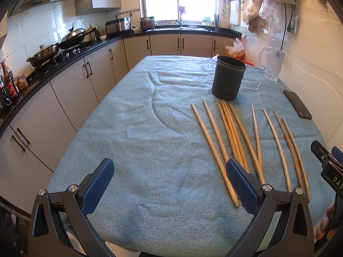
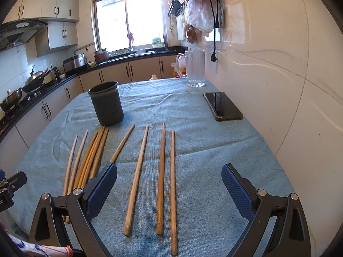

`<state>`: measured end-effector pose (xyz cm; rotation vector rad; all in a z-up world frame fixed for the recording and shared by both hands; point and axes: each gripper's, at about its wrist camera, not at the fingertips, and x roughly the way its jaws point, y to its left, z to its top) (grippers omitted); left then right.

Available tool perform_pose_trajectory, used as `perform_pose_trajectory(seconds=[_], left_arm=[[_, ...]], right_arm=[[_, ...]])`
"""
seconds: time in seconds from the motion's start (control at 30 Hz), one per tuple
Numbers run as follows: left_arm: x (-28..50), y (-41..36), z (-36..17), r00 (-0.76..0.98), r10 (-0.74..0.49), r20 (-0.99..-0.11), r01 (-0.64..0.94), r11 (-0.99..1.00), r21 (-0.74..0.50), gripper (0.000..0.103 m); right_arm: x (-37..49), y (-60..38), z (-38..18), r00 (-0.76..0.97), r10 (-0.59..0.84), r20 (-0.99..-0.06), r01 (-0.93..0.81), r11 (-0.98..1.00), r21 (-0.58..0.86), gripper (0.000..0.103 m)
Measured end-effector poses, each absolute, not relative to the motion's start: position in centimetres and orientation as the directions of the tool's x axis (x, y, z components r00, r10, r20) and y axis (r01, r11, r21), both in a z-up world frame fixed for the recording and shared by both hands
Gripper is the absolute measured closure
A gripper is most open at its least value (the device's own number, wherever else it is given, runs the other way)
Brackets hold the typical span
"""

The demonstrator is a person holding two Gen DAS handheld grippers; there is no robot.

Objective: Organize utensils
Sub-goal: 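Move both grippers toward the row of wooden chopsticks, then close the right gripper on a wooden chopstick while the left gripper grasps another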

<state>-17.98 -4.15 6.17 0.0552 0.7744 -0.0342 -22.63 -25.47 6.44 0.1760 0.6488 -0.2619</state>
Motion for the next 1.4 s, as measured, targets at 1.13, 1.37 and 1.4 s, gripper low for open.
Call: perform_pose_trajectory(seconds=[1.13, 1.37, 1.4], left_arm=[[-2.3, -6.0, 0.9, 0.424, -0.269, -0.865, 0.144, 0.963, -0.228, 0.059], [-2.2, -7.6, 0.9, 0.419, -0.189, -0.888, 0.191, 0.975, -0.118, 0.084], [-2.3, -7.7, 0.9, 0.421, -0.172, -0.891, 0.198, 0.976, -0.095, 0.089]], right_arm=[[-11.7, -31.9, 2.1, 0.533, 0.093, -0.841, 0.152, 0.967, 0.204, 0.053], [-10.7, -31.2, 1.1, 0.511, 0.091, -0.855, 0.135, 0.974, 0.185, 0.065], [-10.6, -31.1, 1.1, 0.509, 0.091, -0.856, 0.134, 0.974, 0.183, 0.068]])
